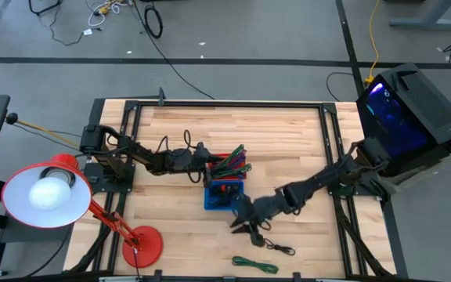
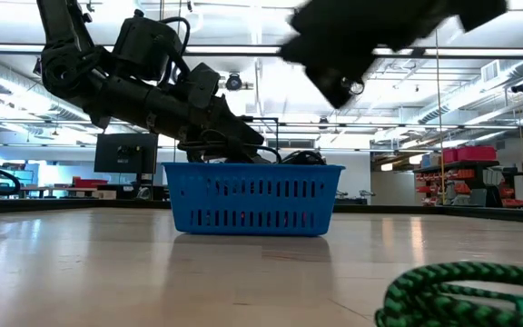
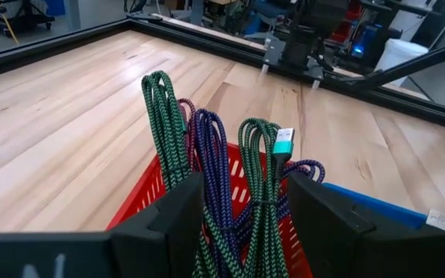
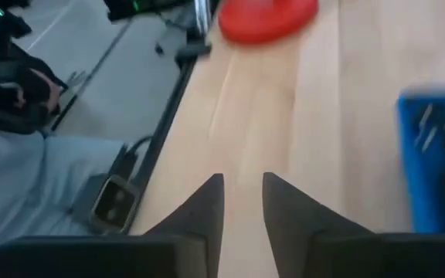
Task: Pick & Place USB Port
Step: Put the black charger cable into the blue bin
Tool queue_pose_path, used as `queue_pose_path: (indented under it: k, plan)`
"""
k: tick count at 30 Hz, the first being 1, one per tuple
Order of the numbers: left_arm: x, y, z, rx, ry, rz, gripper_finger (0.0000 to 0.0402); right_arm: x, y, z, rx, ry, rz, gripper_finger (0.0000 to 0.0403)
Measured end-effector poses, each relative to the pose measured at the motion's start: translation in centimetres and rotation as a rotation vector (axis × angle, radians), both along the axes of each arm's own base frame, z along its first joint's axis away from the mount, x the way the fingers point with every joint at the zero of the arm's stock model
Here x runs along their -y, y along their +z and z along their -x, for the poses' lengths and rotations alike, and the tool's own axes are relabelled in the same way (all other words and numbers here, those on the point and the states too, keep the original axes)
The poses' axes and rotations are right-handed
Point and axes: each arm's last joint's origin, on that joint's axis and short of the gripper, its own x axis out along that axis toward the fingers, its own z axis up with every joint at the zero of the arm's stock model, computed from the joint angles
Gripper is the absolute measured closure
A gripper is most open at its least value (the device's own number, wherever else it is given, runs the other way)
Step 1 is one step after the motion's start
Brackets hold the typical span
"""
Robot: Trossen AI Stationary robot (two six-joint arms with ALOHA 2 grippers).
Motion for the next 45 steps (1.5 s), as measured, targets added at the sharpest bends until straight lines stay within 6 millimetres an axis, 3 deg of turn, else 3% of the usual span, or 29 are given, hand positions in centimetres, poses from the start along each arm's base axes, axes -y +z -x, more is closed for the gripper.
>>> queue_pose_path:
  k: [5, 13, 20, 31, 45]
  plan:
    - [0.0, 0.0, 0.0, 0.0, 0.0, 0.001, 0.0211, -2.3, -0.6, 1.9, -0.161, -0.093, -0.071, 0.032]
    - [0.0, 0.0, 0.0, 0.0, -0.014, 0.004, 0.0211, -5.4, 1.3, 5.9, -0.236, -0.23, -0.151, 0.0343]
    - [0.1, 0.0, 0.0, 0.0, -0.015, 0.003, 0.0211, -6.9, -0.1, 9.0, -0.479, -0.362, -0.187, 0.0349]
    - [0.1, 0.0, 0.0, -0.002, -0.016, 0.0, 0.0211, -6.6, -1.2, 11.0, -0.735, -0.438, -0.167, 0.0318]
    - [0.1, -0.1, 0.0, -0.012, -0.022, -0.021, 0.0211, -7.1, -2.6, 11.0, -0.798, -0.423, -0.14, 0.0272]
